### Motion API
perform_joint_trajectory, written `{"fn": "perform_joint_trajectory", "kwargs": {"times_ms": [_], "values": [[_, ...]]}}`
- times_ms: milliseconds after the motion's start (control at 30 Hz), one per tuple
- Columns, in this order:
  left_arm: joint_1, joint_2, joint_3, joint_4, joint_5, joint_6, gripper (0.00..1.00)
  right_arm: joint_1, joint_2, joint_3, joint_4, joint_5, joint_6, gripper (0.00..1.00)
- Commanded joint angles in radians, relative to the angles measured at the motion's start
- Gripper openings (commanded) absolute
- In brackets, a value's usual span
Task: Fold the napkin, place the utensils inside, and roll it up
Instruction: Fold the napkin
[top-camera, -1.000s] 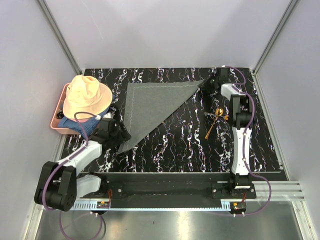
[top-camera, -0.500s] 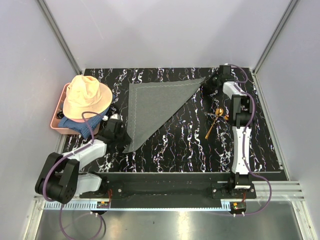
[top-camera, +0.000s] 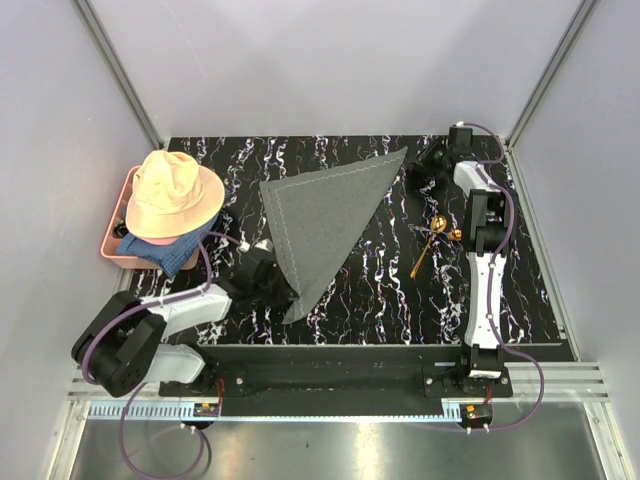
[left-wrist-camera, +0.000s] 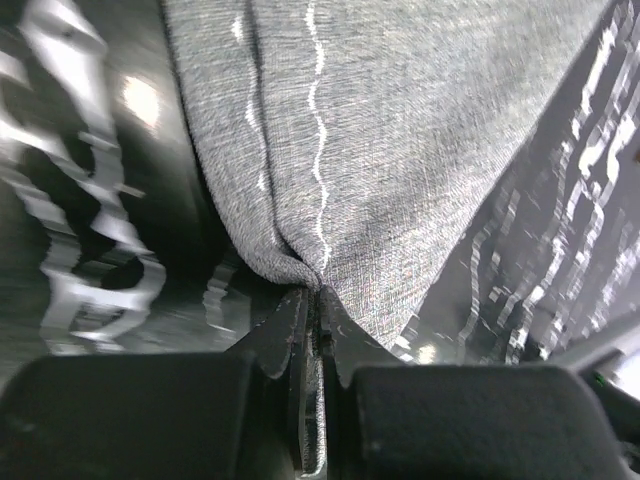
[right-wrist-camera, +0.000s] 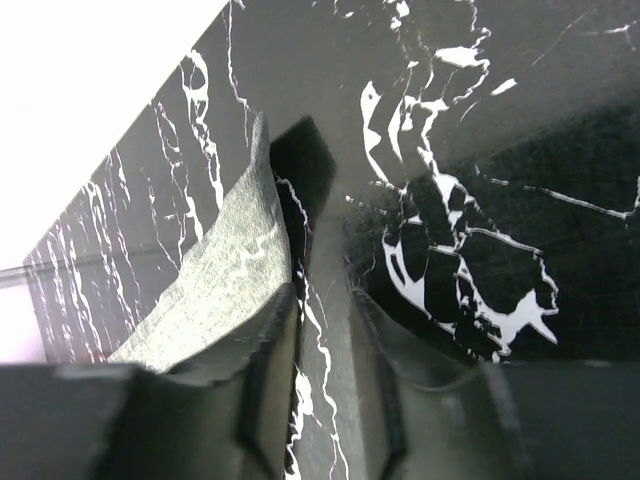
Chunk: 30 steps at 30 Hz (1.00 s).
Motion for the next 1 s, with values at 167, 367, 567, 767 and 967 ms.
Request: {"fn": "perform_joint_trajectory", "kwargs": {"times_ms": [167,367,567,767,967], "values": [[-0.200,0.116,0.076,0.171,0.059,-0.189,0.31,-0.019,-0.141,-0.069,-0.044,-0.021,-0.084,0.55],[-0.194,0.015,0.160,0.072,0.084,-0.109,0.82,-0.020,-0.285,-0.216,-0.039,-0.047,-0.118,0.61],[-0.005,-0.059,0.369,-0.270,-0.079,0.231,0.98,-0.020,-0.535,-0.507,0.037,-0.096,-0.135,0.62],[0.237,0.169,0.602,-0.261,-0.229,0.472,0.72,-0.020,-0.817,-0.834,0.102,-0.093,-0.147,0.63],[0.339,0.470,0.852,-0.209,-0.168,0.517,0.49,-0.020,-1.064,-1.007,0.100,-0.095,-0.159,0.63]]}}
